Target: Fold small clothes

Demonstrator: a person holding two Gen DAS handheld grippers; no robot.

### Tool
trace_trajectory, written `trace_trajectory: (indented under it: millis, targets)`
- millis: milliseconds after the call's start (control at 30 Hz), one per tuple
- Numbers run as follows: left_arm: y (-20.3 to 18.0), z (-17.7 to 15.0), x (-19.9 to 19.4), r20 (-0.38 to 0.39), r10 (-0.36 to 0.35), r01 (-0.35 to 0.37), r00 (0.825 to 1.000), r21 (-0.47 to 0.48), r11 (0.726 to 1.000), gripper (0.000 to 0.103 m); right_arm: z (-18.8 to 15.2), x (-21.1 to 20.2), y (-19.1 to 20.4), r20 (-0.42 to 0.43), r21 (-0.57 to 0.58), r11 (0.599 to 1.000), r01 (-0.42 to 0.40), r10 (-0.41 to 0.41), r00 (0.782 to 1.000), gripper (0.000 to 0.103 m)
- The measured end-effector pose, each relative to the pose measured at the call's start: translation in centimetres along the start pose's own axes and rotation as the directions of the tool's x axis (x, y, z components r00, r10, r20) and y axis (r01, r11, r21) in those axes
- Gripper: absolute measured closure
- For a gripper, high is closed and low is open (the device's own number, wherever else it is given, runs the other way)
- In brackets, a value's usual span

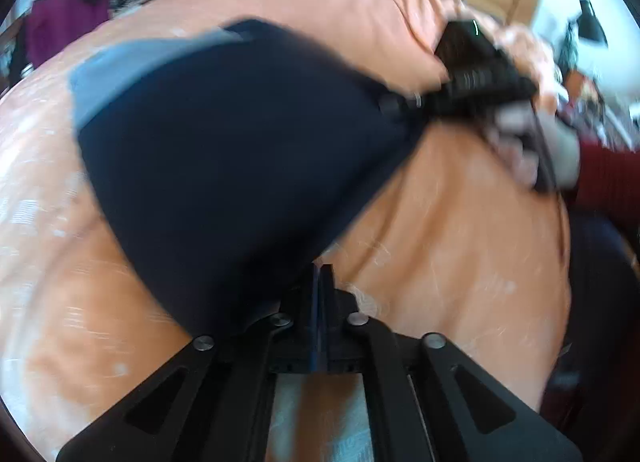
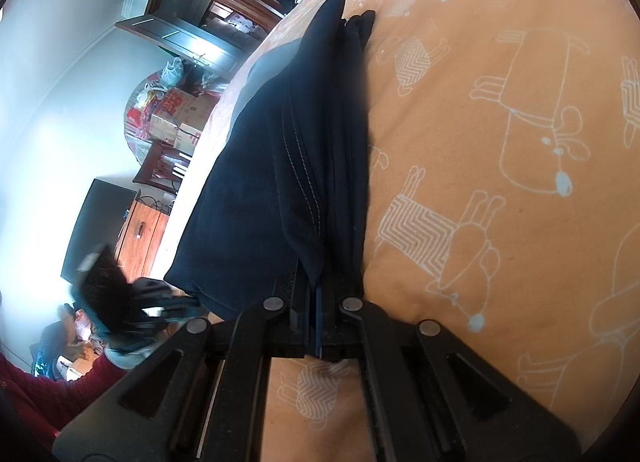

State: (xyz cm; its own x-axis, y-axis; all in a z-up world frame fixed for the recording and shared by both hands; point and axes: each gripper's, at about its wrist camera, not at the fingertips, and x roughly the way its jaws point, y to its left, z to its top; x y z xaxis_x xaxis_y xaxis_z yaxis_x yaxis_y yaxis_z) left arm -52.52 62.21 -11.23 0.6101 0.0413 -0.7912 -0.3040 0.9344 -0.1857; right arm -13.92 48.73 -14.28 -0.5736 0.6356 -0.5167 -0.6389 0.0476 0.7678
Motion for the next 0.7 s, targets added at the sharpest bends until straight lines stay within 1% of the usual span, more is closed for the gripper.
trace_trajectory:
  millis: [67, 100, 133, 167, 200, 233, 267, 300, 333, 367, 400, 500, 567, 633, 667, 700]
  targets:
    - [-0.9, 0.7, -2.9, 0.08, -0.057, 0.057, 0.995, 0.011, 0.998, 0.103, 0.0, 0.0, -0.1, -0.001, 0.002, 1.0, -0.003, 0.003, 1.0, 0.103]
    - [-1.6, 1.3, -5.1, 0.141, -0.087, 0.083, 0.986, 0.031, 0.996, 0.1, 0.1, -0.1, -0.2, -0.001, 0.002, 1.0, -0.005, 0.005, 1.0, 0.103]
    - [-1.6, 1.9, -5.9, 0.172, -0.088, 0.082, 0.981, 0.039, 0.996, 0.096, 0.1, -0.1, -0.2, -0.002, 0.003, 1.0, -0.006, 0.006, 1.0, 0.103]
    - [-1.3, 2.2, -6.6, 0.202, -0.07, 0.064, 0.977, 0.038, 0.997, 0.094, 0.2, -0.1, -0.2, -0.002, 0.002, 1.0, -0.007, 0.007, 1.0, 0.103]
    - [-0.7, 2.4, -6.5, 0.212, -0.04, 0.036, 0.976, 0.024, 0.999, 0.094, 0.2, -0.1, -0.2, -0.002, 0.002, 1.0, -0.006, 0.006, 1.0, 0.103]
    - [0.8, 2.2, -6.2, 0.213, 0.012, -0.009, 0.977, -0.014, 1.0, 0.095, 0.2, -0.1, -0.2, -0.002, 0.002, 1.0, -0.006, 0.006, 1.0, 0.103]
    - [1.5, 2.2, -5.9, 0.21, 0.029, -0.021, 0.977, -0.036, 0.999, 0.095, 0.2, -0.1, -0.3, -0.002, 0.002, 1.0, -0.006, 0.006, 1.0, 0.103]
    - [2.8, 1.5, -5.3, 0.186, 0.052, -0.041, 0.981, -0.064, 0.997, 0.095, 0.2, -0.1, -0.3, -0.003, 0.003, 1.0, -0.007, 0.007, 1.0, 0.103]
    - [3.8, 0.4, -3.7, 0.118, 0.07, -0.062, 0.99, -0.071, 0.996, 0.096, 0.2, -0.1, -0.3, -0.004, 0.001, 1.0, -0.01, 0.01, 1.0, 0.103]
    - [3.7, -0.6, -2.1, 0.076, 0.065, -0.06, 0.995, -0.066, 0.996, 0.096, 0.2, -0.1, -0.3, -0.007, -0.001, 1.0, -0.009, 0.009, 1.0, 0.103]
    - [4.2, -1.6, -0.8, 0.048, 0.048, -0.044, 0.998, -0.078, 0.996, 0.096, 0.3, -0.1, -0.2, -0.007, -0.001, 1.0, -0.008, 0.008, 1.0, 0.103]
    - [5.1, -1.4, -1.3, 0.046, 0.026, -0.021, 0.999, -0.102, 0.995, 0.093, 0.3, 0.0, -0.2, -0.007, 0.002, 1.0, -0.008, 0.008, 1.0, 0.103]
    - [4.6, -1.5, -1.5, 0.05, 0.045, -0.039, 0.998, -0.108, 0.993, 0.094, 0.3, -0.1, -0.2, -0.006, 0.007, 1.0, -0.009, 0.009, 1.0, 0.103]
    - [3.3, -1.8, -2.2, 0.077, 0.059, -0.047, 0.995, -0.15, 0.988, 0.093, 0.4, -0.1, 0.0, -0.004, 0.011, 1.0, -0.005, 0.005, 1.0, 0.103]
    - [2.5, -1.9, -2.1, 0.093, 0.065, -0.048, 0.994, -0.168, 0.985, 0.087, 0.5, -0.3, -0.1, -0.008, 0.02, 1.0, -0.009, 0.009, 1.0, 0.103]
    - [2.3, -2.4, -3.2, 0.122, 0.07, -0.045, 0.99, -0.203, 0.978, 0.074, 0.5, -0.4, -0.1, -0.009, 0.029, 1.0, -0.009, 0.01, 1.0, 0.103]
